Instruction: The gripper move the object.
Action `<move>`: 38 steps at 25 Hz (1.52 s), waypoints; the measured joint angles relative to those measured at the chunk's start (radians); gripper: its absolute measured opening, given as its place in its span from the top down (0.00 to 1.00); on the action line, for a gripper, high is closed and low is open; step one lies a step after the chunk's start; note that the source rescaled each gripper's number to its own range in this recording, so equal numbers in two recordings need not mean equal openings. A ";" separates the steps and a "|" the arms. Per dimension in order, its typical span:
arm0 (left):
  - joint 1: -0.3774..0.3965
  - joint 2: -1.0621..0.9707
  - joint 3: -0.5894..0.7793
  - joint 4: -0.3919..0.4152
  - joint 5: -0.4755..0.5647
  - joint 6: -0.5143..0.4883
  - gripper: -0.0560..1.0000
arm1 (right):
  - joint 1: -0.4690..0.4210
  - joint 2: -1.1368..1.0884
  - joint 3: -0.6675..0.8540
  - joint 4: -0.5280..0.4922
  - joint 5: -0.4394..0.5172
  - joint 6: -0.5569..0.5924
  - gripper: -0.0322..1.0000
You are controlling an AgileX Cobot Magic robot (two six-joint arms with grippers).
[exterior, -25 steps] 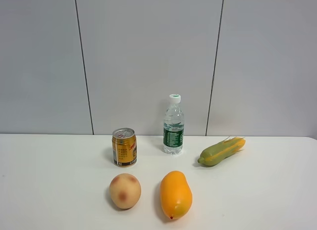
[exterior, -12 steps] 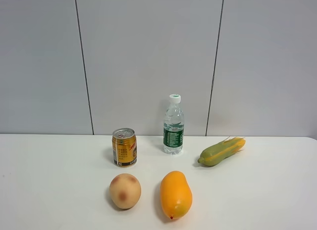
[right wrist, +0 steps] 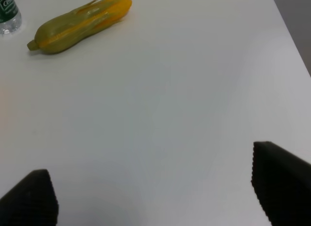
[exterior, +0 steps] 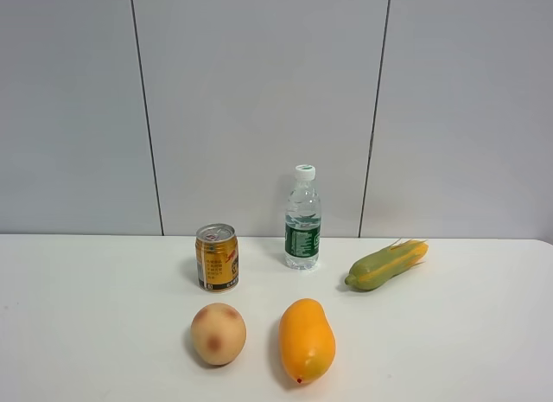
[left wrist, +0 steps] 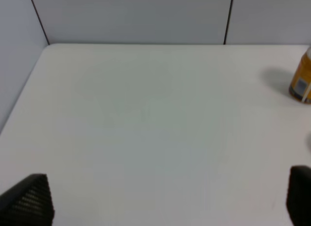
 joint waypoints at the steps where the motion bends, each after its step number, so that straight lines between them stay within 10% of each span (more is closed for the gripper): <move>1: 0.000 -0.013 0.015 -0.008 0.001 0.000 0.01 | 0.000 0.000 0.000 0.000 0.000 0.000 0.00; 38: 0.000 -0.078 0.082 -0.060 0.059 0.010 0.01 | 0.000 0.000 0.000 0.000 0.000 0.000 0.00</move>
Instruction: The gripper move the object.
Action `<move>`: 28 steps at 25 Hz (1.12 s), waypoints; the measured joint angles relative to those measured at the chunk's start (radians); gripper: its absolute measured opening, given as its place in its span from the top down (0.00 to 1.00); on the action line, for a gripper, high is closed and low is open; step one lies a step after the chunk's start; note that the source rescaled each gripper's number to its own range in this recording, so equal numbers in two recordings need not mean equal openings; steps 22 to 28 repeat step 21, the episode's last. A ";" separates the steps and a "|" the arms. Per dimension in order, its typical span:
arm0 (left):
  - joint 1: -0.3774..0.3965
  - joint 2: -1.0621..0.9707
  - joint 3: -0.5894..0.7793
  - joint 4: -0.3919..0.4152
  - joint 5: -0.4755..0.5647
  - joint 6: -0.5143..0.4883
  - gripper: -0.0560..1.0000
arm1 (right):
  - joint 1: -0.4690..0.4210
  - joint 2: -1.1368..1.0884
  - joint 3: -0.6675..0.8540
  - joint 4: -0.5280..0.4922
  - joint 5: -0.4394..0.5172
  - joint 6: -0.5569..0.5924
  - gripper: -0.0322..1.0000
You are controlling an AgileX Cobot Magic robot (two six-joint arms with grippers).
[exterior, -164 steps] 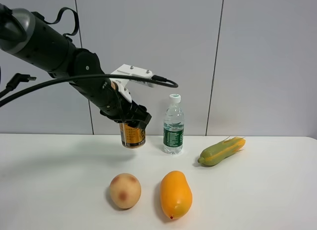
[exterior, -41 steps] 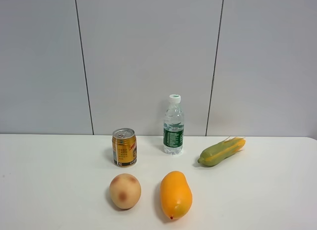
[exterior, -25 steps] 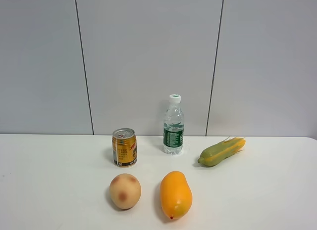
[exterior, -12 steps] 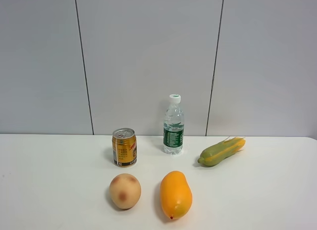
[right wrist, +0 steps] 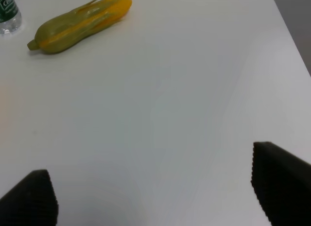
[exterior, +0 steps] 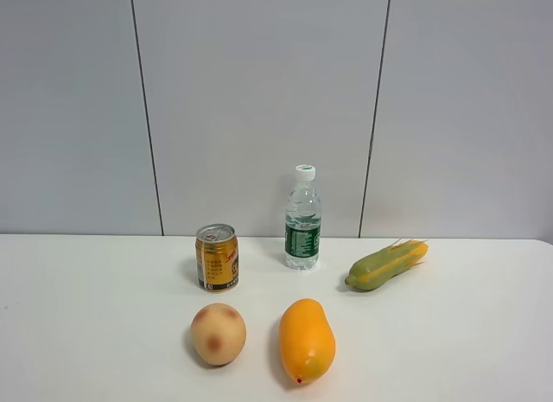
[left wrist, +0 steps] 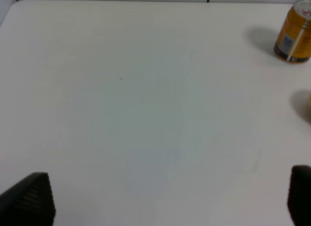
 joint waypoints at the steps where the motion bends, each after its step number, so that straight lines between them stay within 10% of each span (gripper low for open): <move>1: 0.000 0.000 0.000 0.000 0.000 0.000 0.01 | 0.000 0.000 0.000 0.000 0.000 0.000 0.00; 28: 0.000 0.000 0.000 0.000 0.000 0.000 0.01 | 0.000 0.000 0.000 0.000 0.000 0.000 0.00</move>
